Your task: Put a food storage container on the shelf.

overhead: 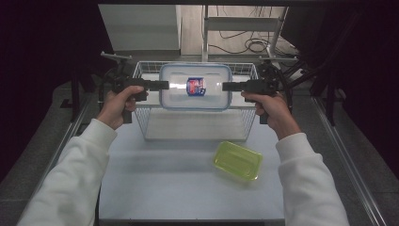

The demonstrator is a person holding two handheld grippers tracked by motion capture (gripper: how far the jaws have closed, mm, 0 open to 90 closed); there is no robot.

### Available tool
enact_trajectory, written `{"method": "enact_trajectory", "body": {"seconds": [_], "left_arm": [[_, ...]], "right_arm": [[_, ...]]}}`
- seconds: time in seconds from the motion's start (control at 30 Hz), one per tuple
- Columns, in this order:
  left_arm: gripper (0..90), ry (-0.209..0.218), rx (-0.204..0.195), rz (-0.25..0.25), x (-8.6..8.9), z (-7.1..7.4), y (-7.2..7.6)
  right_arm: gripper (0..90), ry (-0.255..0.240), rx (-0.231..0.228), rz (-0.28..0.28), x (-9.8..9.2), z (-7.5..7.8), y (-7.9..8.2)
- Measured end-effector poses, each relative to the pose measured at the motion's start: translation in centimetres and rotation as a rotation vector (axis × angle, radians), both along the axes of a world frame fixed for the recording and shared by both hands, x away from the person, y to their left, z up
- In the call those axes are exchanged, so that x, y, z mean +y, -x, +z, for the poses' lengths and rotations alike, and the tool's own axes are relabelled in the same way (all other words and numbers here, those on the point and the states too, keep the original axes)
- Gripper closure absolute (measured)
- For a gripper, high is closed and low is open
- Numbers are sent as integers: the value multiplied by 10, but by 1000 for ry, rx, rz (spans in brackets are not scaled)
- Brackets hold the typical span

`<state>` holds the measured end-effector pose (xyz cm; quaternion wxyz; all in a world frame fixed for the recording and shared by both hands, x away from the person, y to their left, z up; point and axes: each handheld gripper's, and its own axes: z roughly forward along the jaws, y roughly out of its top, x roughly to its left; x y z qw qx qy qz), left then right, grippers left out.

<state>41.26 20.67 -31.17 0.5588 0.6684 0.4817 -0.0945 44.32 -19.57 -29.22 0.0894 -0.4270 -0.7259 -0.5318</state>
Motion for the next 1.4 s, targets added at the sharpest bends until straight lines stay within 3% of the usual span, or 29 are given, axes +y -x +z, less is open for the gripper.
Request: {"method": "enact_trajectory", "body": {"seconds": [0.7, 1.0, 1.4], "left_arm": [[535, 21, 22, 15, 3, -5, -20], [534, 11, 21, 21, 2, -2, -27], [531, 29, 48, 44, 2, -7, -38]], "right_arm": [[514, -5, 12, -14, 3, -3, -21], [511, -12, 21, -22, 4, -4, -29], [506, -9, 47, -46, 6, -8, -39]]}}
